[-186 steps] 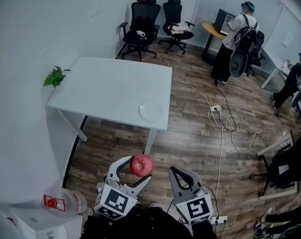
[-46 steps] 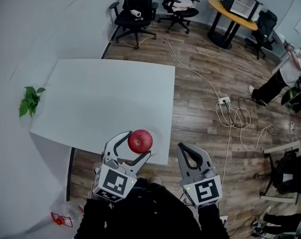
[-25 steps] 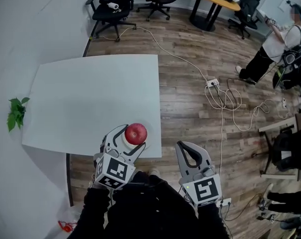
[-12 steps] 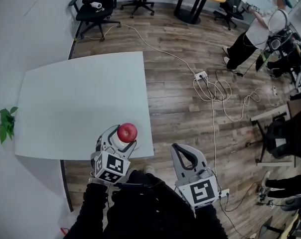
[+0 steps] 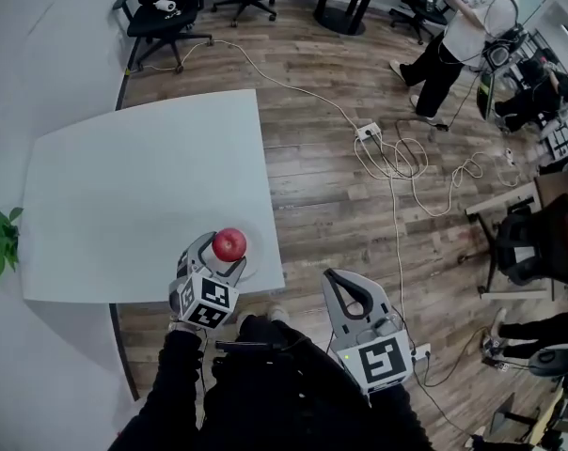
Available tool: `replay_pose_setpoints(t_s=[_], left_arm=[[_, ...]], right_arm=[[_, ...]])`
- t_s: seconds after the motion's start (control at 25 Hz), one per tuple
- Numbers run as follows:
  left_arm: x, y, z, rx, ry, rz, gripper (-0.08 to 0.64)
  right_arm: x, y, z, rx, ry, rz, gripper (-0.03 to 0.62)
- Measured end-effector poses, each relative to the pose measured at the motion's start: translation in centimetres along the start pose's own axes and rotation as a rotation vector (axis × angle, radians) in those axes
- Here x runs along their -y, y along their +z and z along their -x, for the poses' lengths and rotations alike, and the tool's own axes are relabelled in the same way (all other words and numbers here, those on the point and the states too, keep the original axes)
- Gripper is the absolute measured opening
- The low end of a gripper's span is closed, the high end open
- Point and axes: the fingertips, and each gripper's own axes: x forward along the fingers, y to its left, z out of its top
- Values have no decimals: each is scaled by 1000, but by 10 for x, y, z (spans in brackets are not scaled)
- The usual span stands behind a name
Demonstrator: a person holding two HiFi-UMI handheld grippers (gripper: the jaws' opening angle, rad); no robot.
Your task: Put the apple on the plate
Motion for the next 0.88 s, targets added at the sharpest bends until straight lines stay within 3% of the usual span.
replay_pose_setpoints(t_s=[0.52, 0.88], left_arm=[[5, -21, -29, -40, -28, -31, 342], [7, -19, -29, -20, -31, 20, 342]], right_arm=[[-6, -7, 1, -28, -9, 2, 41], [-9, -9, 5, -37, 0, 2, 41]])
